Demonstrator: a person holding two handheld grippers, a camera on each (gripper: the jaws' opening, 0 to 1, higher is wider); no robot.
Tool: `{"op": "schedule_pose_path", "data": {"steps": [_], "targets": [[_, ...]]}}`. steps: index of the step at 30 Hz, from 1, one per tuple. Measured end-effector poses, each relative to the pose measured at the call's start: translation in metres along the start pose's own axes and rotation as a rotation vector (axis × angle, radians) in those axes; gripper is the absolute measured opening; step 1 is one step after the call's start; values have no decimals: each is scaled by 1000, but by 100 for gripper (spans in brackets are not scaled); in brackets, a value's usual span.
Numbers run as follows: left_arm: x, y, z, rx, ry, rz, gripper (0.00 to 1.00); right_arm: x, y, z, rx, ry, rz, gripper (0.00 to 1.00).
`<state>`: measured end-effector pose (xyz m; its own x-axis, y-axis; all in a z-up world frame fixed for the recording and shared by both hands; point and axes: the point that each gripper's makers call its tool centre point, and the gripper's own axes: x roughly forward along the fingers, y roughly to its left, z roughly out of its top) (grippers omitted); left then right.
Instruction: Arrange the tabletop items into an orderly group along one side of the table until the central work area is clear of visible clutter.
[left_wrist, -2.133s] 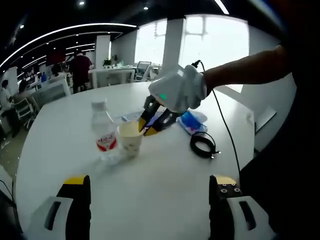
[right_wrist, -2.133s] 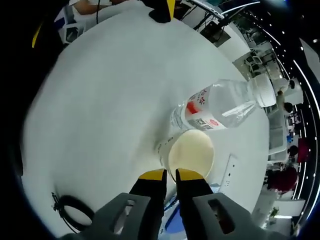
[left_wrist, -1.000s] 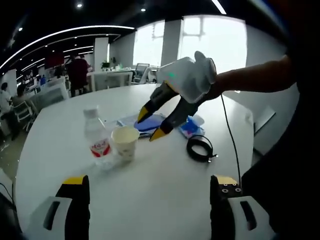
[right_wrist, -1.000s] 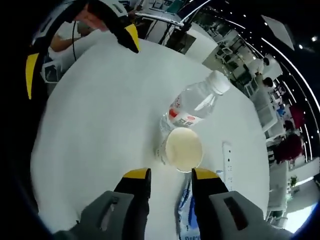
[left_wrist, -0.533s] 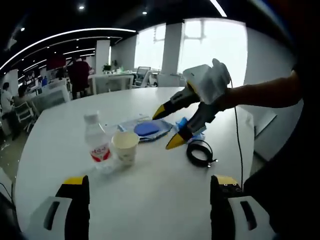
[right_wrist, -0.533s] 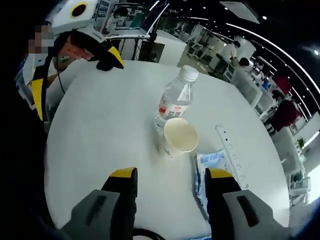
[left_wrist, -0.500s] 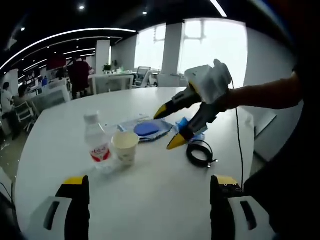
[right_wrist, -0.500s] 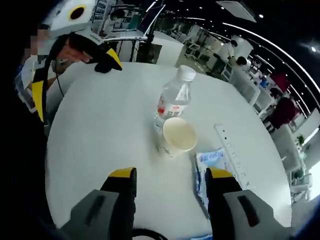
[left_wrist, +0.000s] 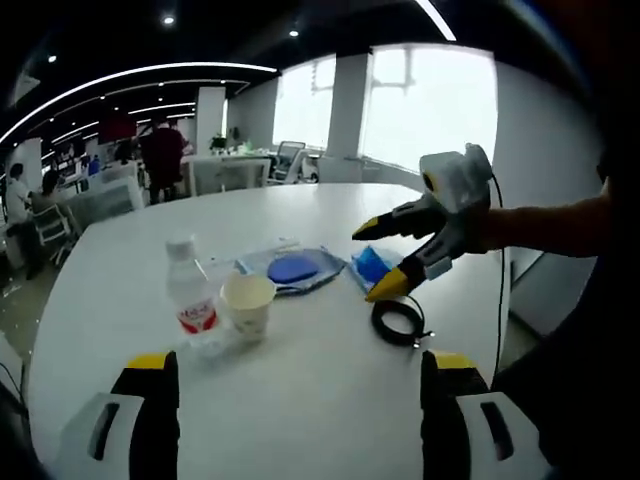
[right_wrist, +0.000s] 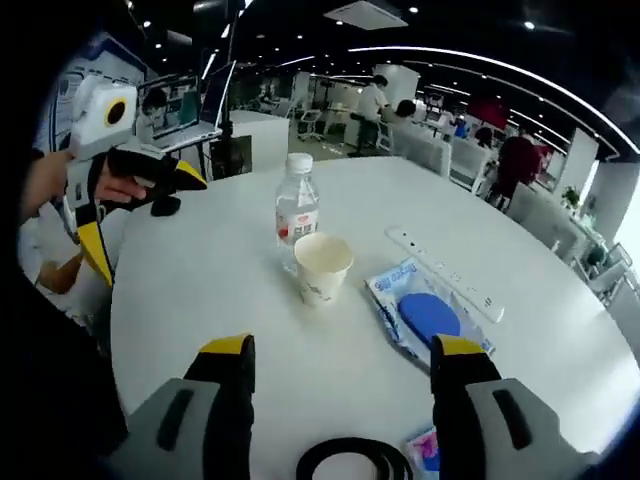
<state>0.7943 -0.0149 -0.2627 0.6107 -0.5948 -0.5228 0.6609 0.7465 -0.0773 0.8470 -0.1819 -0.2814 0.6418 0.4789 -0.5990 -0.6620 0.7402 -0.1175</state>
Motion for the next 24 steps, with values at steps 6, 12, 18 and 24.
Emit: {"op": "schedule_pose_path", "data": {"steps": [6,12,18,24], "targets": [[0,-5,1,1,-4,-4,100,-15,-6,-16,86,-29,-46,76],[0,-8,2,-2,-13,-8,100,-32,-9,-24,129,-56,-94,82],[-1,-11,4,-5,-27,-13,100,-49,-14,-32,178,-81,-137,87],[-2,-16,3,-4,-24,-18,100,-63,-16,-42,213,-91,-164,92]]}}
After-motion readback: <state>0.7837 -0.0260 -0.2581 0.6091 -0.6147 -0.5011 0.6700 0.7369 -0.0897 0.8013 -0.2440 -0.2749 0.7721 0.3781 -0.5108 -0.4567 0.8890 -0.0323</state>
